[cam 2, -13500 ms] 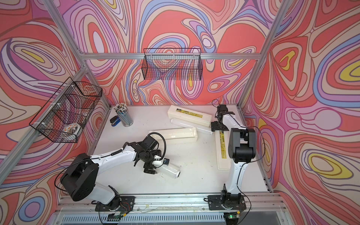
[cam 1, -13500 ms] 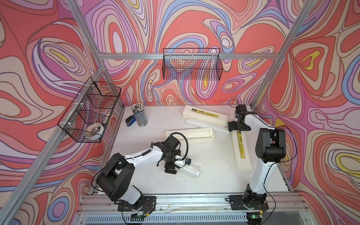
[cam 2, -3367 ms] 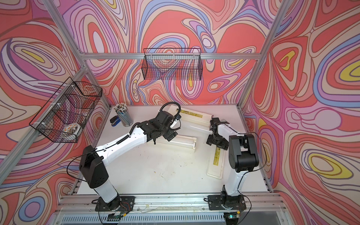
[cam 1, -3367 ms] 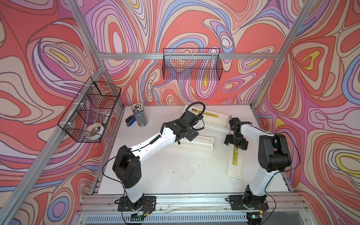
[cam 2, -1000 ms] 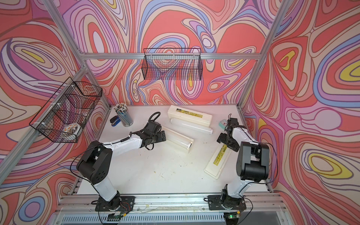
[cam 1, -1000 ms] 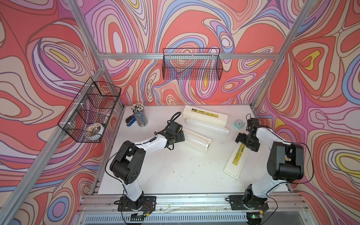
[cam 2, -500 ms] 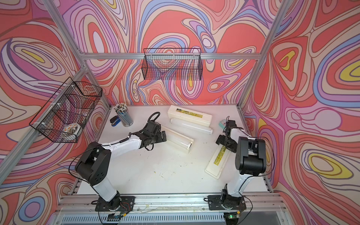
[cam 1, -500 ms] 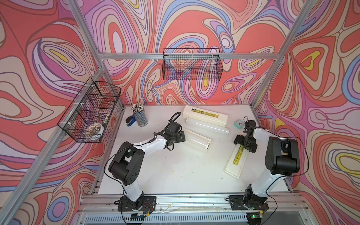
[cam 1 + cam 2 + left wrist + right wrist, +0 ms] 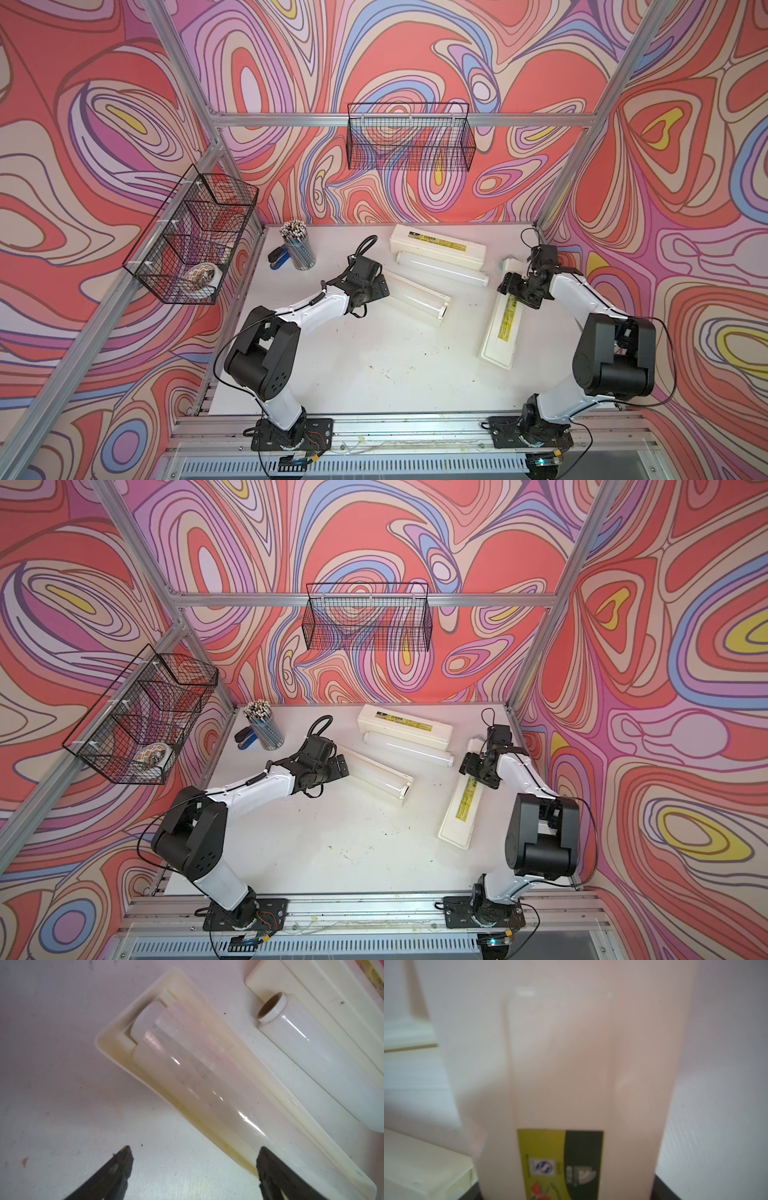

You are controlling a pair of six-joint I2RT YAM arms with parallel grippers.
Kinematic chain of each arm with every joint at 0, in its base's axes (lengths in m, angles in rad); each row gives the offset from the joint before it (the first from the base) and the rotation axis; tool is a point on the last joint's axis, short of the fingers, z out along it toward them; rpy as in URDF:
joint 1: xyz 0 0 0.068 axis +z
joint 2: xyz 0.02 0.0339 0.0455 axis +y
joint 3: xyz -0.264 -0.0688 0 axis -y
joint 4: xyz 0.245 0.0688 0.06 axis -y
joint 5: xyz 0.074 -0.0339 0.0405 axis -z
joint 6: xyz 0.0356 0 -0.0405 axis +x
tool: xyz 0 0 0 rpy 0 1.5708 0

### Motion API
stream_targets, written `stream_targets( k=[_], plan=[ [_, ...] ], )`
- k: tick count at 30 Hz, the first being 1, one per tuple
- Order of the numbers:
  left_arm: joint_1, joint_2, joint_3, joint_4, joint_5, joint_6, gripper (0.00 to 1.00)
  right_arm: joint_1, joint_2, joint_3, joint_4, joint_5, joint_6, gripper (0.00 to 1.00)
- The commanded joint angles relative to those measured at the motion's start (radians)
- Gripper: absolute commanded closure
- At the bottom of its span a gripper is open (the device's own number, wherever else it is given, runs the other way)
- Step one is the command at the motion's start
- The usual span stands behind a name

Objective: Put plastic wrap rolls into dispensers
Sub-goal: Pick up the lid from the center of the board, then adjust the plastic wrap cutting box at the center of the board.

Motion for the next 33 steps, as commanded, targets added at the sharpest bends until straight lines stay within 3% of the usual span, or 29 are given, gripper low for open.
stream_targets(
  k=[1, 6, 12, 18, 25, 28, 33],
  plan=[
    [0.039, -0.071, -0.034, -0.070, -0.026, -0.041, 0.15, 0.085, 0.022, 0.123, -0.004, -0.084, -0.080, 0.53],
    [0.077, -0.093, -0.098, -0.063, -0.021, -0.072, 0.25, 0.204, 0.205, 0.374, -0.074, -0.143, -0.196, 0.53],
    [0.085, -0.035, -0.071, 0.029, 0.045, -0.022, 0.20, 0.304, 0.344, 0.552, -0.101, -0.173, -0.235, 0.55],
    [0.083, 0.072, 0.025, 0.058, 0.104, 0.021, 0.17, 0.332, 0.415, 0.612, -0.109, -0.151, -0.238, 0.55],
    [0.084, 0.128, 0.045, 0.137, 0.178, 0.064, 0.09, 0.369, 0.439, 0.573, -0.131, -0.228, -0.257, 0.56],
    [0.083, 0.165, 0.071, 0.141, 0.206, 0.051, 0.18, 0.381, 0.421, 0.514, -0.112, -0.236, -0.247, 0.58],
    [0.084, 0.207, 0.097, 0.088, 0.222, 0.062, 0.42, 0.385, 0.385, 0.461, -0.099, -0.225, -0.231, 0.58]
  ],
)
